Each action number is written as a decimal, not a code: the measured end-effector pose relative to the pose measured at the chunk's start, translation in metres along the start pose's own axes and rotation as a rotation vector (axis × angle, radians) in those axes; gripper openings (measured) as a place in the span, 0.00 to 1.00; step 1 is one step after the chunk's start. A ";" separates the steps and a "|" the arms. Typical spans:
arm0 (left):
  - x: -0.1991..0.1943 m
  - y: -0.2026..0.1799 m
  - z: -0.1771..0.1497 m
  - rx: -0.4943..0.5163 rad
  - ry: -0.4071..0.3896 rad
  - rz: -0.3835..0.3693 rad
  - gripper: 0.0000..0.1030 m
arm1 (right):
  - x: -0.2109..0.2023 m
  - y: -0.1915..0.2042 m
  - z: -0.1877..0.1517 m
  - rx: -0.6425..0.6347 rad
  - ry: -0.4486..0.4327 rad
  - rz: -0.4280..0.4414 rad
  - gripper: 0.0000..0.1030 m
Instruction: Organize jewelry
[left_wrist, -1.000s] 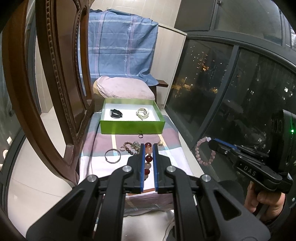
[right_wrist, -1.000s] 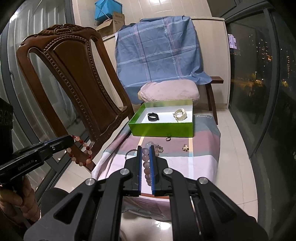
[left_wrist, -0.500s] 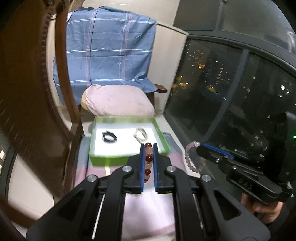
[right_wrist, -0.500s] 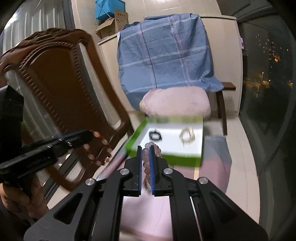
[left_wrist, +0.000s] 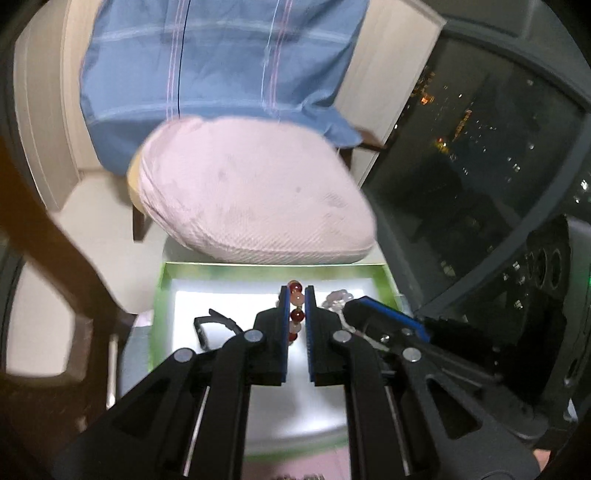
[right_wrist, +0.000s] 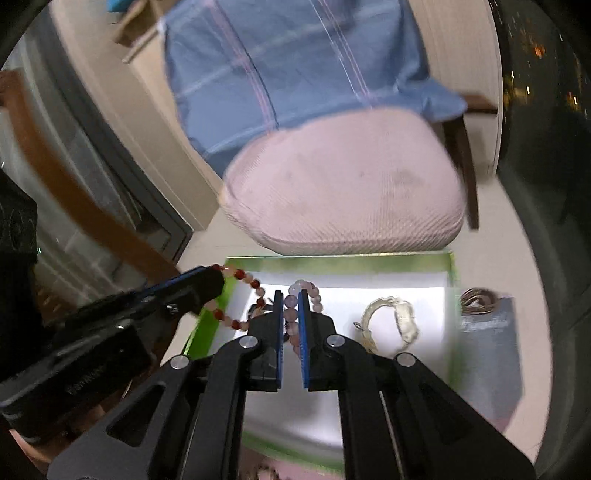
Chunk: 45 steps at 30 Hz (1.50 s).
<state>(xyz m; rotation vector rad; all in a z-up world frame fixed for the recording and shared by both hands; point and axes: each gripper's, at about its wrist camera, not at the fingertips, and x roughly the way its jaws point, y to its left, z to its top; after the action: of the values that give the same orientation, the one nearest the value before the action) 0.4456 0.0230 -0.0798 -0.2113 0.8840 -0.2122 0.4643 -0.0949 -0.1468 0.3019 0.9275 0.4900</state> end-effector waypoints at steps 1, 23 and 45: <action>0.012 0.003 0.001 -0.009 0.016 0.002 0.07 | 0.012 -0.002 0.002 0.011 0.021 0.007 0.08; -0.260 -0.042 -0.214 0.136 -0.355 0.228 0.96 | -0.281 0.048 -0.211 -0.254 -0.463 -0.274 0.92; -0.327 -0.086 -0.355 0.138 -0.298 0.256 0.96 | -0.348 0.094 -0.356 -0.230 -0.426 -0.320 0.92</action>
<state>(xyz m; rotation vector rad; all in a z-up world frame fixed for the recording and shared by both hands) -0.0417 -0.0052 -0.0334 0.0011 0.5901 -0.0015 -0.0277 -0.1832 -0.0682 0.0407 0.4848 0.2188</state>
